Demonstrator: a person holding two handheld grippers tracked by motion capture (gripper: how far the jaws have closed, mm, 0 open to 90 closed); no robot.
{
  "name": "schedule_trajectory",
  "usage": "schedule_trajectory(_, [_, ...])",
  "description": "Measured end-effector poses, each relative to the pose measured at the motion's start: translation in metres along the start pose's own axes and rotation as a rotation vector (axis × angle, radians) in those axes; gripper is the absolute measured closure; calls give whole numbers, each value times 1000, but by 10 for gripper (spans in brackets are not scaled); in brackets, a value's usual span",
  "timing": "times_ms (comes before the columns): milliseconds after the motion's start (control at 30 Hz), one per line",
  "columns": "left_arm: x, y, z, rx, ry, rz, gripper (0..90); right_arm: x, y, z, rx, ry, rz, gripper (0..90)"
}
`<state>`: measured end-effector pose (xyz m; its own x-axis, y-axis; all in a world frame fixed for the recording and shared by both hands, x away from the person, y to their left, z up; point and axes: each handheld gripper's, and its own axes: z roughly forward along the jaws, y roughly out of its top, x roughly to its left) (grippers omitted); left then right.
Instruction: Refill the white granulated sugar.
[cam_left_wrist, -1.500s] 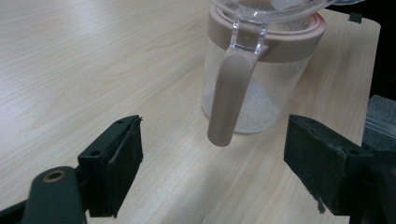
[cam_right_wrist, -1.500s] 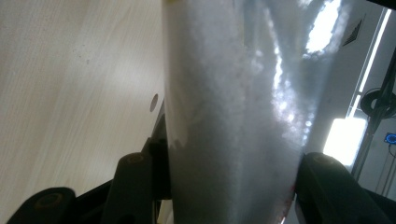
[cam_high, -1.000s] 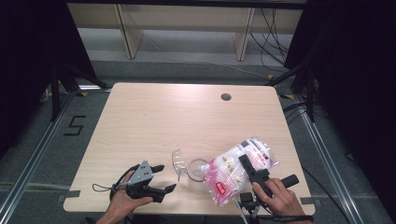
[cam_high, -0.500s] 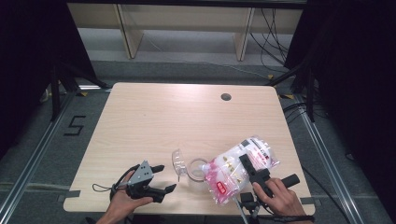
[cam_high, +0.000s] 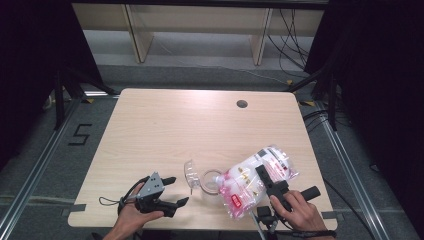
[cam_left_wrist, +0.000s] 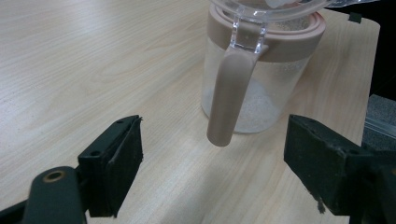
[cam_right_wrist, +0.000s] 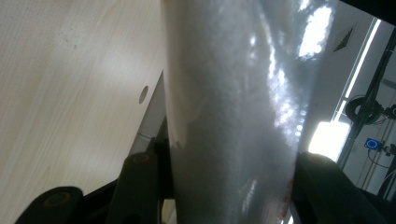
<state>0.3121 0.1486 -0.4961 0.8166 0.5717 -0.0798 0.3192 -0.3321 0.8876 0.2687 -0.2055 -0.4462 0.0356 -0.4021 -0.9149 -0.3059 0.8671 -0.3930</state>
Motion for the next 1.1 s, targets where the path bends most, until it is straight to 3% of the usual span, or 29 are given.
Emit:
schedule_trajectory(67, [0,0,0,1,1,1,193,0,-1,0,3,-1,-22,588])
schedule_trajectory(267, [0,0,-1,-1,8,1,193,-1,-1,0,5,-2,-34,593])
schedule_trajectory(400, [0,0,0,-1,3,9,193,0,0,-1,23,23,-15,598])
schedule_trajectory(467, [0,0,-1,-1,3,11,193,-3,0,-1,11,14,-42,600])
schedule_trajectory(533, [1,0,-1,-1,2,18,193,-3,0,-1,16,23,-37,602])
schedule_trajectory(567, [1,0,-1,-1,3,17,193,-2,0,-1,6,0,-38,604])
schedule_trajectory(667, [0,0,-1,-1,3,11,193,-4,-1,-1,-4,-1,-37,606])
schedule_trajectory(733, [0,0,-1,-1,3,11,193,-6,-1,-2,13,30,-33,606])
schedule_trajectory(833, [-1,0,-1,0,6,-12,193,-5,0,-2,13,27,-40,607])
schedule_trajectory(1067, [-1,0,-1,-1,6,-9,193,-4,0,-2,16,34,-25,610])
schedule_trajectory(1100, [-1,0,-1,-1,5,-9,193,-6,0,-2,10,25,-44,611])
